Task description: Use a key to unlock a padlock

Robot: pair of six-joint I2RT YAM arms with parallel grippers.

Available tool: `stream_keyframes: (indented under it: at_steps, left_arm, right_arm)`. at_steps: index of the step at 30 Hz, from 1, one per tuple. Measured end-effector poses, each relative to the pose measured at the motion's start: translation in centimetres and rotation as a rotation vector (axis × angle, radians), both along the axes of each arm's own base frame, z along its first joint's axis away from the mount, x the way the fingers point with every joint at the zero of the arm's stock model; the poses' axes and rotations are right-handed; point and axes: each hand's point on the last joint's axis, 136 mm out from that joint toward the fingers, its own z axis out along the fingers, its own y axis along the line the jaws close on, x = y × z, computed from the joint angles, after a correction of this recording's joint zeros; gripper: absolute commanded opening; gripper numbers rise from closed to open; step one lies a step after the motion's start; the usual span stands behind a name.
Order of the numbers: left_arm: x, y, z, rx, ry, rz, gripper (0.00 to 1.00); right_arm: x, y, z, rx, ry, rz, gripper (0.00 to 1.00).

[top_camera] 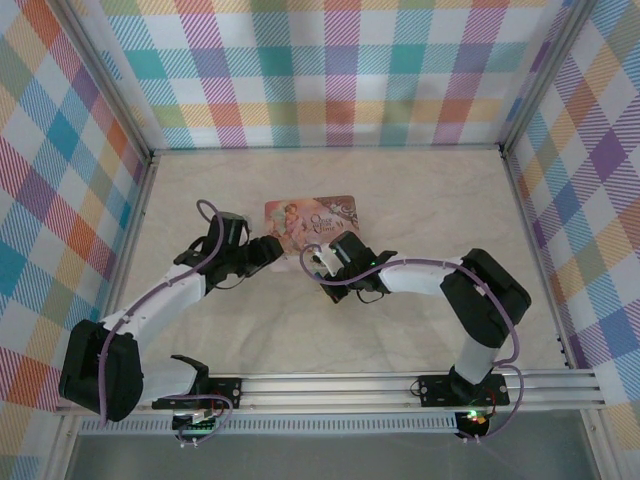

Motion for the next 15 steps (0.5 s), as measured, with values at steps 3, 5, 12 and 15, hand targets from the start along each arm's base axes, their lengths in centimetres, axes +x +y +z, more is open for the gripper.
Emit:
stream_keyframes:
  at_steps: [3, 5, 12, 15]
  left_arm:
    - [0.0, 1.0, -0.4, 0.036, 0.017, 0.031, 0.63]
    - [0.2, 1.3, -0.4, 0.052, 0.015, 0.043, 0.63]
    - [3.1, 2.0, -0.9, 0.090, 0.006, 0.079, 0.63]
    - [4.8, 2.0, -1.4, 0.101, 0.011, 0.087, 0.62]
  right_arm:
    - [-0.1, -0.1, 0.0, -0.004, -0.003, 0.007, 0.00]
    - [-0.1, -0.1, 0.1, -0.005, -0.007, 0.013, 0.00]
    - [-0.2, -0.2, 0.5, -0.012, -0.025, 0.040, 0.00]
    - [-0.3, -0.4, 0.3, -0.028, -0.032, 0.060, 0.00]
